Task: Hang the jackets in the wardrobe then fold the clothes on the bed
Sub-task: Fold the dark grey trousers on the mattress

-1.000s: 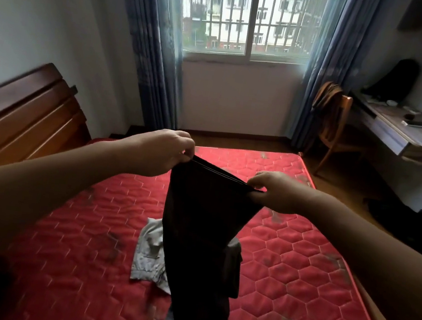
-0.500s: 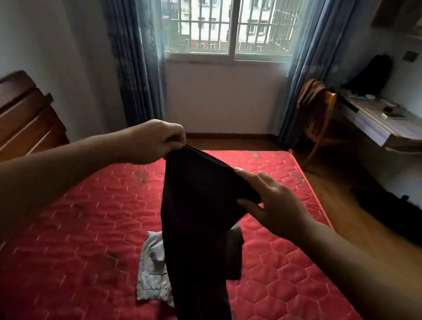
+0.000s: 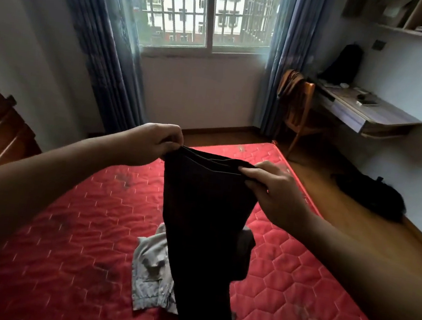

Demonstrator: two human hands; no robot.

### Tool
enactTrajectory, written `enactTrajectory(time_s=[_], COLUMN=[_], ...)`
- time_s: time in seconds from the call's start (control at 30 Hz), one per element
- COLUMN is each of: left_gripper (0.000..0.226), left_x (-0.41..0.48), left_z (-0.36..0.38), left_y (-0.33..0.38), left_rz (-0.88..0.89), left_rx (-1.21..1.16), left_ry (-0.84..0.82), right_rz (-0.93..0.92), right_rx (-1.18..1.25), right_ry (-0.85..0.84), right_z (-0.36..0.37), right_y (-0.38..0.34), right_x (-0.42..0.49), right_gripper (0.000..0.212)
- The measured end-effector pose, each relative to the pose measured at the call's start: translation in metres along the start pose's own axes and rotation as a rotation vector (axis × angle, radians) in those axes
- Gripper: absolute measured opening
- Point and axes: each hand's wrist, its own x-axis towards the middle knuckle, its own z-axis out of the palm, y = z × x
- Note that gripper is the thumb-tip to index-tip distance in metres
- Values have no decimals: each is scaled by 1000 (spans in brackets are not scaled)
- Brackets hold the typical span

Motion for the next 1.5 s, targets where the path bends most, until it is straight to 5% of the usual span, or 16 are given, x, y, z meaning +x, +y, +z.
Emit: enactTrajectory(time_s=[0.07,0.2,0.4,0.8,1.03,1.23,1.5], left_gripper=[11,91,27,20,33,38,50], left_x=[2,-1,18,95,133,157,166], left_z=[11,38,55,72,38,-29,-40], left_y=[-1,5,18,106,148,178,201], left_rz=[-10,103,201,105,-4,-91,-164], left_rx=[-57,72,119,242,346,467,439], left_ry=[-10,-142,24,52,30,66,86], right_rz=[-1,38,23,-170,-15,117,210], right_rx=[4,48,-34,-92,126,547,684], right_ry=[8,-1,-144,-411,-191,4,92], right_z=[-6,-18,-51,-98,-143,-191,-219], right_y=[1,10,52,133,171,158,152], right_x=[6,12,12,5,50,107,125], right_gripper=[26,25,29,28,10,32,22])
